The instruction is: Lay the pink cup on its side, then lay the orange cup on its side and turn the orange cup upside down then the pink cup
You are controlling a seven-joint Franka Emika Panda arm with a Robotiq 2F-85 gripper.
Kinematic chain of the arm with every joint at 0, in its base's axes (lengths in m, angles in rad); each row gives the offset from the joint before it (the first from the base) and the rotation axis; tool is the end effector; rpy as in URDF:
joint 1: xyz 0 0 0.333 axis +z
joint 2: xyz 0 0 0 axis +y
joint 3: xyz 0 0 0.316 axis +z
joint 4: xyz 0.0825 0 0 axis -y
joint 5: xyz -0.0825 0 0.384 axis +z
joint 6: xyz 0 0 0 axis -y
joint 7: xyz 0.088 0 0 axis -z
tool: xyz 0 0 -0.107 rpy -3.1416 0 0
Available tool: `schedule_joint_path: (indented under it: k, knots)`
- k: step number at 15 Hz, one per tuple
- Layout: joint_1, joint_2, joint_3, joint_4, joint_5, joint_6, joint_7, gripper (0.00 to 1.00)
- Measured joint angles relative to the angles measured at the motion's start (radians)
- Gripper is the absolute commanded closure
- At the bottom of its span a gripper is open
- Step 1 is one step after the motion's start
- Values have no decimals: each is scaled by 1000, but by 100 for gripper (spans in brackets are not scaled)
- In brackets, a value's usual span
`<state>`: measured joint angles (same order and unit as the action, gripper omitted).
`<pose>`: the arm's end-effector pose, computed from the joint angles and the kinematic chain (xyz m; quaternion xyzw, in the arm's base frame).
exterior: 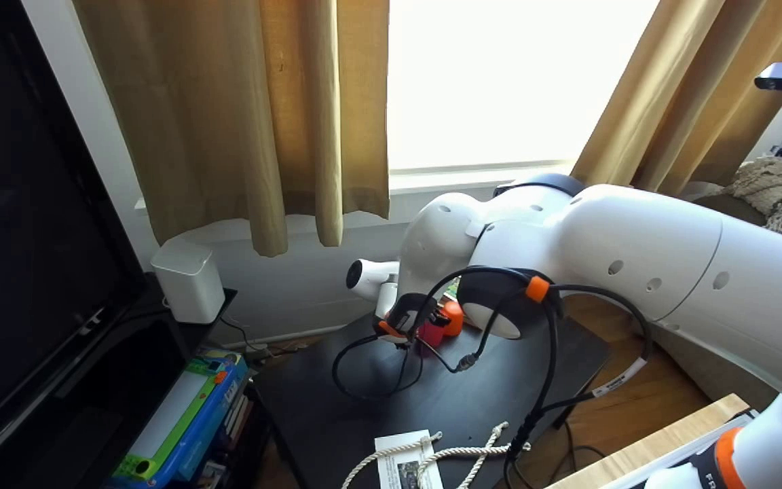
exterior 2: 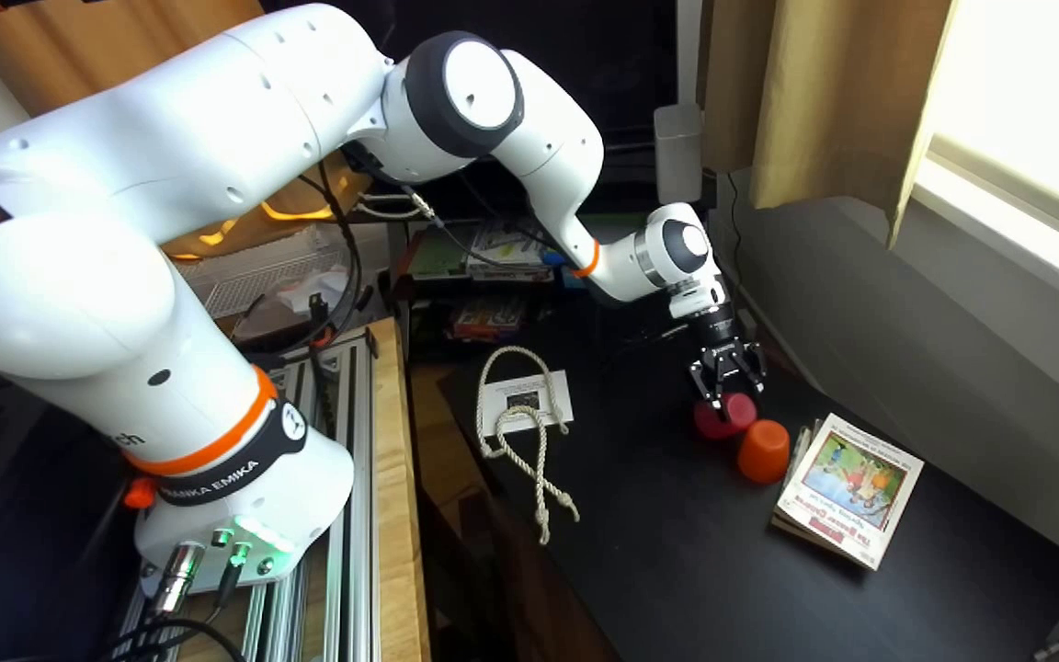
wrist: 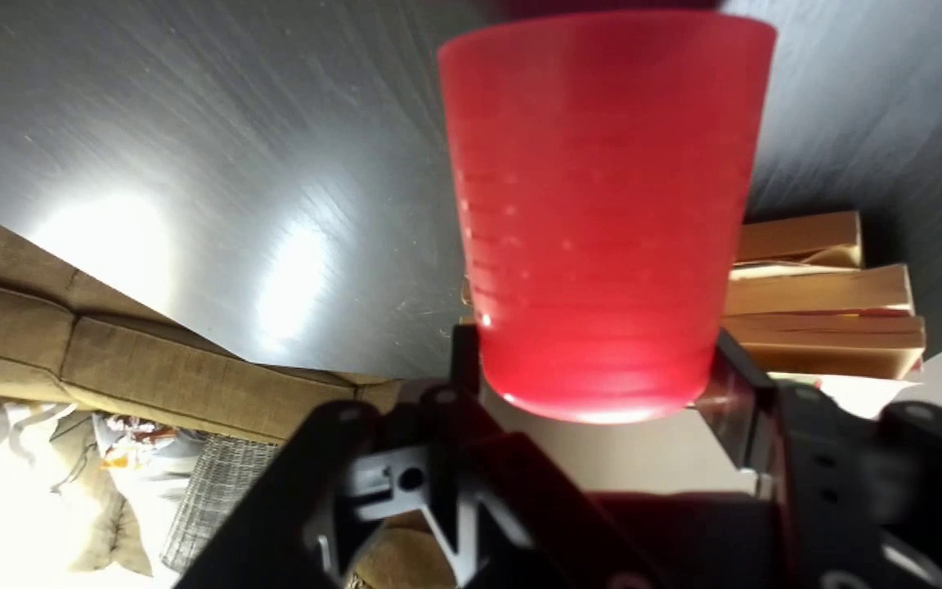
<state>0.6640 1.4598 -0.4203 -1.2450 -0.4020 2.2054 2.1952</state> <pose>0.6066 0.1706 -0.1084 0.7078 -0.5709 0.2736 0.3134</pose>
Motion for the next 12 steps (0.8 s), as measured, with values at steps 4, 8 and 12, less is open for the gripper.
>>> schedule_joint_path:
  k: [4, 8, 12]
  knots:
    - [0, 29, 3, 57, -55, -53, 35, 52]
    - [0, 25, 19, 60, -135, -94, 64, 0]
    - [-2, 25, 36, 61, -188, -128, 81, 0]
